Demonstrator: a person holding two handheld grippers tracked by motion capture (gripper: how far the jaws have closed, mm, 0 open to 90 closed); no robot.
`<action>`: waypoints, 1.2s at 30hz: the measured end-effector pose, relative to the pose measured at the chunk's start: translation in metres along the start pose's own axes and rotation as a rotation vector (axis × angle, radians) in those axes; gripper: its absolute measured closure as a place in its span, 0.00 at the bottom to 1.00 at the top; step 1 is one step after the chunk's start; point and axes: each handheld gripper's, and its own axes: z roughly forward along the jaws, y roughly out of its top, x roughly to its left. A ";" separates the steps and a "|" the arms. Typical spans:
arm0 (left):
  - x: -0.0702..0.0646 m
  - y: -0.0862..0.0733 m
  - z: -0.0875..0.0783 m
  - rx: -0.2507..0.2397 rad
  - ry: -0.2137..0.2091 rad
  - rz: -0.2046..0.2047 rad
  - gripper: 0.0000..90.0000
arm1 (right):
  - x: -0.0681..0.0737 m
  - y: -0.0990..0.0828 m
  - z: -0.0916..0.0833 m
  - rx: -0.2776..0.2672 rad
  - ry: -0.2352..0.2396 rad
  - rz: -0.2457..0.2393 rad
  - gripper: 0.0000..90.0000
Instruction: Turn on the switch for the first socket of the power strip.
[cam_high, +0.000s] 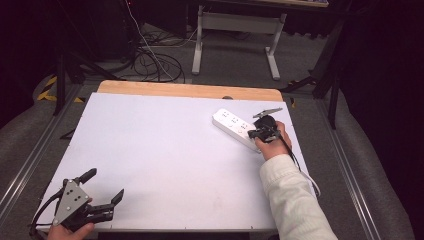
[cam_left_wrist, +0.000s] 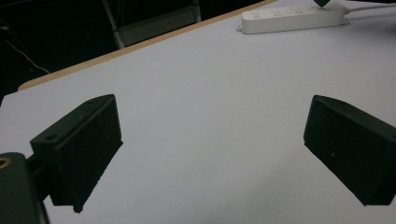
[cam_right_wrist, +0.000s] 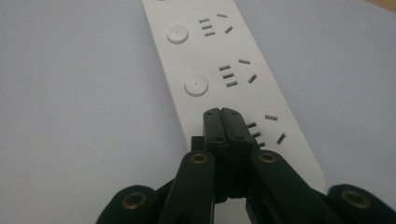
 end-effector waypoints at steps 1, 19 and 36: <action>0.000 0.000 0.000 0.000 0.000 0.000 0.05 | 0.000 0.000 0.000 0.000 0.000 0.000 1.00; 0.000 0.000 0.000 0.000 0.003 0.007 0.05 | 0.003 -0.001 0.003 0.009 -0.033 -0.006 1.00; 0.000 0.000 0.000 -0.001 0.001 0.008 0.05 | 0.004 -0.005 0.005 -0.003 -0.039 0.020 1.00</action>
